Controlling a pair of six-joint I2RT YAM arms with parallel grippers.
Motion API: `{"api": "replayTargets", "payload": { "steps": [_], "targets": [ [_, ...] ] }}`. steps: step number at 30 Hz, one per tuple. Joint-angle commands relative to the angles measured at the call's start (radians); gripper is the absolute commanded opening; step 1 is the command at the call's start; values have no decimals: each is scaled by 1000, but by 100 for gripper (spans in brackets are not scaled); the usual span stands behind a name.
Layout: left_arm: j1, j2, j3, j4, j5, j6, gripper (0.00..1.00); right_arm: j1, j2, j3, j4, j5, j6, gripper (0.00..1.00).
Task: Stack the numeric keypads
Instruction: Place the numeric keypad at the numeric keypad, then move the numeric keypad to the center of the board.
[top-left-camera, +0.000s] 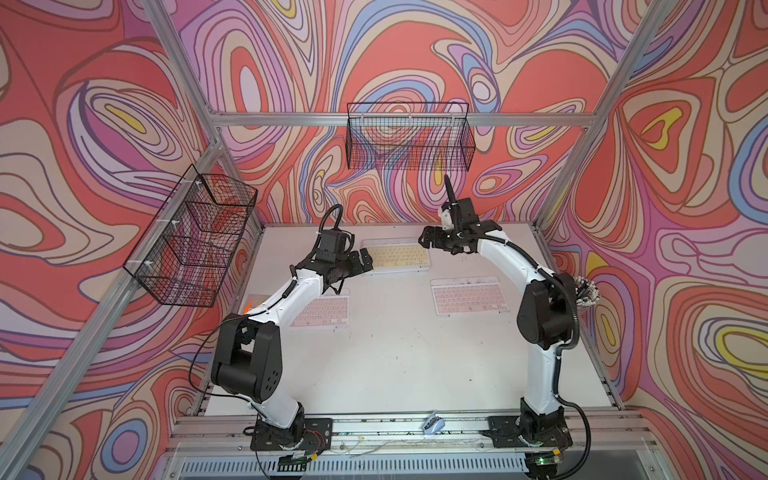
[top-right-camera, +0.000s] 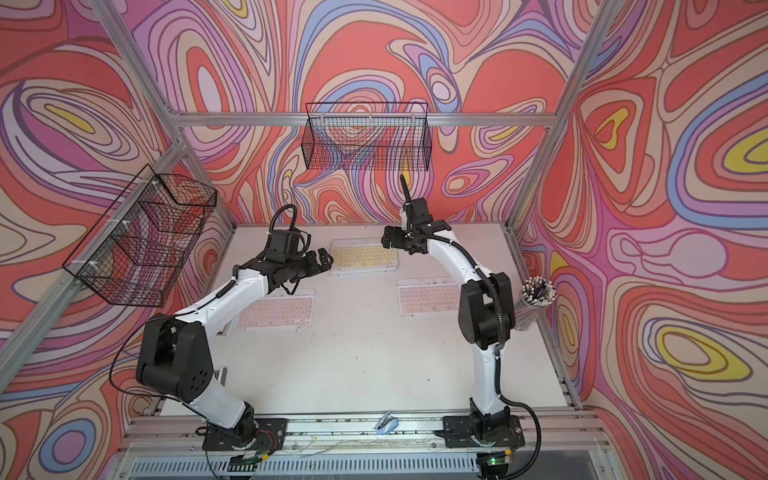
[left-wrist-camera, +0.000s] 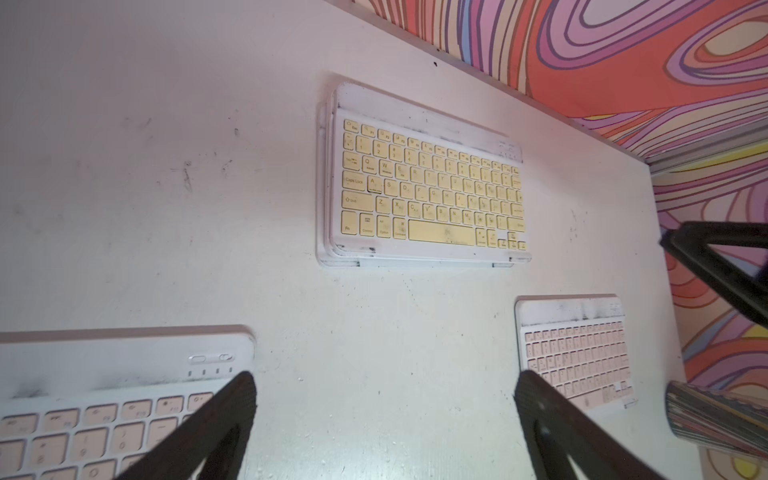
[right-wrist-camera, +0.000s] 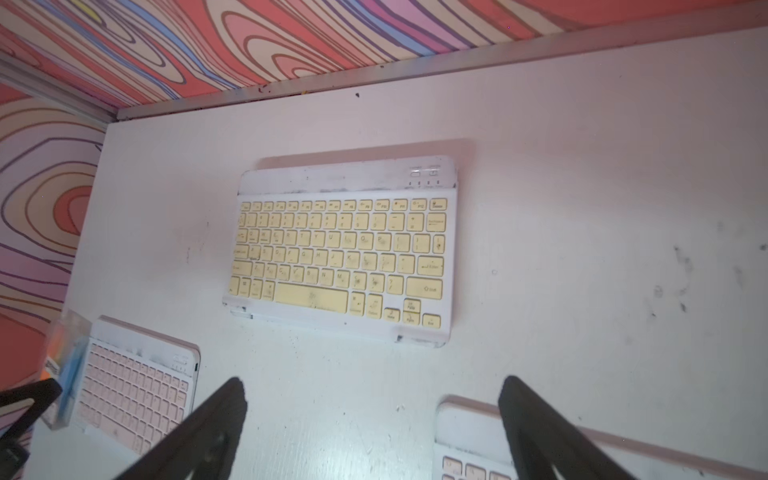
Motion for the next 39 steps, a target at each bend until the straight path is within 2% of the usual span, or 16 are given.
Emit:
{"api": "replayTargets", "payload": {
  "steps": [1, 2, 5, 7, 8, 9, 12, 14, 18, 23, 29, 32, 39],
  "targets": [
    [-46, -32, -16, -140, -218, 56, 100, 69, -137, -154, 38, 261, -59, 98],
    [-62, -45, -25, -150, -262, 61, 100, 77, -180, -214, 88, 284, -39, 98],
    [-105, -111, -99, -139, -364, 78, 100, 69, -306, -397, 202, 290, 149, 98],
    [-109, -178, -185, -98, -380, 57, 100, 37, -314, -430, 188, 100, 134, 98],
    [-109, -206, -224, -79, -386, 45, 100, 26, -292, -410, 144, 46, 131, 98],
    [-109, -237, -265, -62, -391, 30, 100, 26, -279, -404, 94, 54, 137, 98],
    [-108, -285, -326, -75, -389, 12, 100, 52, -350, -555, 239, 74, 152, 98],
    [-107, -289, -335, -109, -404, 11, 100, 59, -362, -591, 251, 75, 178, 94],
    [-87, -291, -370, -136, -456, 19, 100, 116, -391, -647, 270, 164, 180, 92],
    [94, -304, -414, -113, -300, -16, 100, 148, -444, -741, 331, 180, 215, 90],
    [213, -263, -387, -93, -284, -37, 100, 205, -437, -770, 343, 212, 233, 89],
    [239, -215, -362, -73, -261, -37, 100, 225, -401, -747, 341, 216, 236, 89],
    [239, -154, -359, -62, -245, -46, 99, 261, -319, -664, 322, 214, 222, 89]
  ]
}}
